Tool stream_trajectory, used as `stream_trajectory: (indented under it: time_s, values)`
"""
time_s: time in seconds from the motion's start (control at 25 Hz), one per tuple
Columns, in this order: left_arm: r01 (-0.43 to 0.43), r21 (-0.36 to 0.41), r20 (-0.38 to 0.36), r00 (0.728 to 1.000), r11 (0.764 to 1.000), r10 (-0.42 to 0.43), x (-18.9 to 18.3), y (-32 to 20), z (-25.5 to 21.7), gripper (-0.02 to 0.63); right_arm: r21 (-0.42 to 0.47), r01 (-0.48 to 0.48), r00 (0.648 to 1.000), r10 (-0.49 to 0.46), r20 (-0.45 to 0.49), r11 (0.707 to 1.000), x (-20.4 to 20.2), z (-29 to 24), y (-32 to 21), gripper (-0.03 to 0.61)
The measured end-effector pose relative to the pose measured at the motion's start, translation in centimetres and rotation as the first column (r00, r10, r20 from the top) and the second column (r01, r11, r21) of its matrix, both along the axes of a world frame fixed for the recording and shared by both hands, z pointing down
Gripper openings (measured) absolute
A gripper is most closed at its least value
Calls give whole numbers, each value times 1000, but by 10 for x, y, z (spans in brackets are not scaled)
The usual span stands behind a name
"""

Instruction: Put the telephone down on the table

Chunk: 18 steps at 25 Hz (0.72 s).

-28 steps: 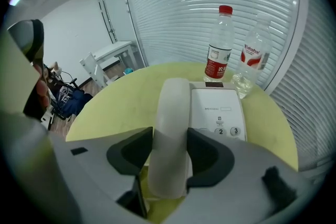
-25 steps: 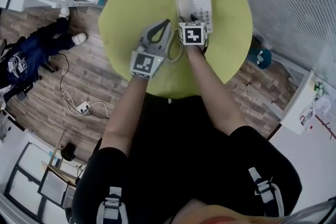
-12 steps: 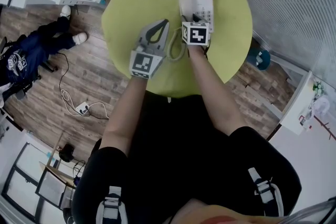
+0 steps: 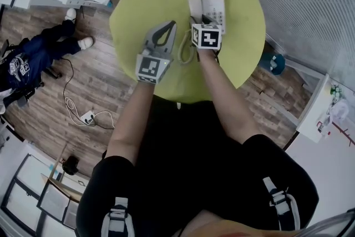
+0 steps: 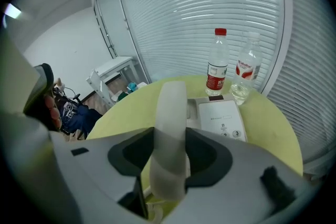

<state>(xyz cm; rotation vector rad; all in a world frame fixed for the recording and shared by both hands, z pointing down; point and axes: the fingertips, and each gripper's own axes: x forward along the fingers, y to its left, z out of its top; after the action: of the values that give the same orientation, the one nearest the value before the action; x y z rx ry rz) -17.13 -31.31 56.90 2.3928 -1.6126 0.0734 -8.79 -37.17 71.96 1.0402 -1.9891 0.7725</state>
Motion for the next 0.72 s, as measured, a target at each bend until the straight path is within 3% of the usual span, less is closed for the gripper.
stream_trajectory:
  time_s: [0.72]
  values:
    - [39, 39, 36, 999, 998, -40, -55, 51, -31, 11, 21, 53, 995, -54, 86, 998, -66, -51, 50, 192]
